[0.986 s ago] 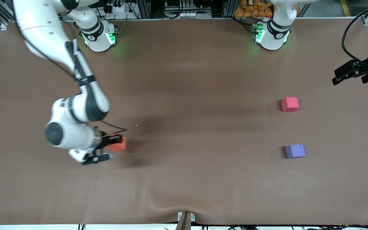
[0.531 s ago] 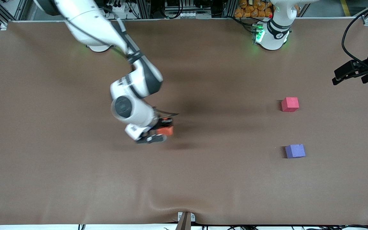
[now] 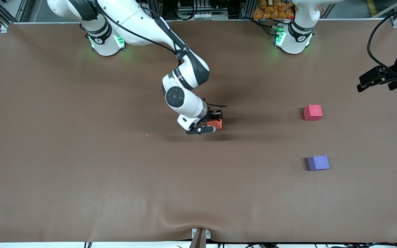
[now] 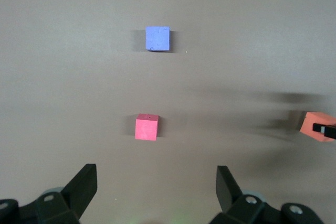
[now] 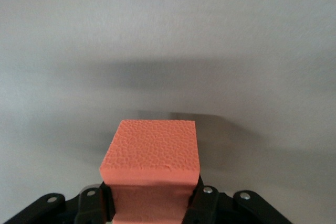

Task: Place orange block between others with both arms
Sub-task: 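Carry the orange cube with the right gripper toward the table middle, then release the orange cube and withdraw the right gripper to rest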

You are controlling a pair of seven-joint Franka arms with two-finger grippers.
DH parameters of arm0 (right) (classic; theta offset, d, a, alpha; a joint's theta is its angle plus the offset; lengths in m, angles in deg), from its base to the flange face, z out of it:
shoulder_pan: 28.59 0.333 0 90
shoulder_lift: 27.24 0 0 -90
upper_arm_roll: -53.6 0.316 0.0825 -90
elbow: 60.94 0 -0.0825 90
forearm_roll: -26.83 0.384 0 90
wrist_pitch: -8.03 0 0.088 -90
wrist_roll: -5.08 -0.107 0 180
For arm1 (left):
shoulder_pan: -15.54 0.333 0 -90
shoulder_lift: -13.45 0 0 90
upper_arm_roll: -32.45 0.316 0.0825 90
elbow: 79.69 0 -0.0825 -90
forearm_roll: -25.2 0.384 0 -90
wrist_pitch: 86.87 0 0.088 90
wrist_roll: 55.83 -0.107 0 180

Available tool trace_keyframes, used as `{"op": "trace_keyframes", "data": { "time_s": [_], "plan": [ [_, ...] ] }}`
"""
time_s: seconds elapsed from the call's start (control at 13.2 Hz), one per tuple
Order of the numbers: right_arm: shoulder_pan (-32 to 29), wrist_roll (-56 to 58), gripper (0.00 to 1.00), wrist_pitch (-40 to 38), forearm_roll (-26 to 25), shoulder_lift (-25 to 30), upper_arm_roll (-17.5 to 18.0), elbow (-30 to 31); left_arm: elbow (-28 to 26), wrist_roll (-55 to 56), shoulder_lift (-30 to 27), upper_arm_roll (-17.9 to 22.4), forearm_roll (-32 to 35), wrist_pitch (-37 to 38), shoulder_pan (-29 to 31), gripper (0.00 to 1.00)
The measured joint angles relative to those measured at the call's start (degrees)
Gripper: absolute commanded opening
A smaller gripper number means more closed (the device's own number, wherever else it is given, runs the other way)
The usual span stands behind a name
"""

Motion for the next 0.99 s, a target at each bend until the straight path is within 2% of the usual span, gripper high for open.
{"op": "trace_keyframes", "data": {
  "time_s": [0.08,0.15,0.23,0.76,0.99],
  "plan": [
    [0.43,-0.01,0.65,0.0,0.01,-0.18,-0.01,-0.01,0.0,0.0,0.0,0.0,0.0,0.0,0.0,1.0],
    [0.69,-0.01,0.86,0.0,0.01,-0.29,-0.01,-0.01,0.0,0.0,0.0,-0.01,0.0,0.0,0.0,1.0],
    [0.77,-0.01,1.0,0.0,0.01,-0.34,-0.01,-0.01,0.0,0.0,0.0,-0.01,0.0,0.0,0.0,1.0],
    [0.47,0.0,1.0,0.1,0.01,-0.34,-1.25,-0.69,-0.02,0.0,0.05,-0.01,0.0,0.0,0.0,1.0],
    [-1.7,-0.01,1.0,-0.89,-0.07,0.55,-1.66,-2.37,-0.09,0.0,0.16,-0.02,0.0,0.0,0.0,1.0]
  ]
}}
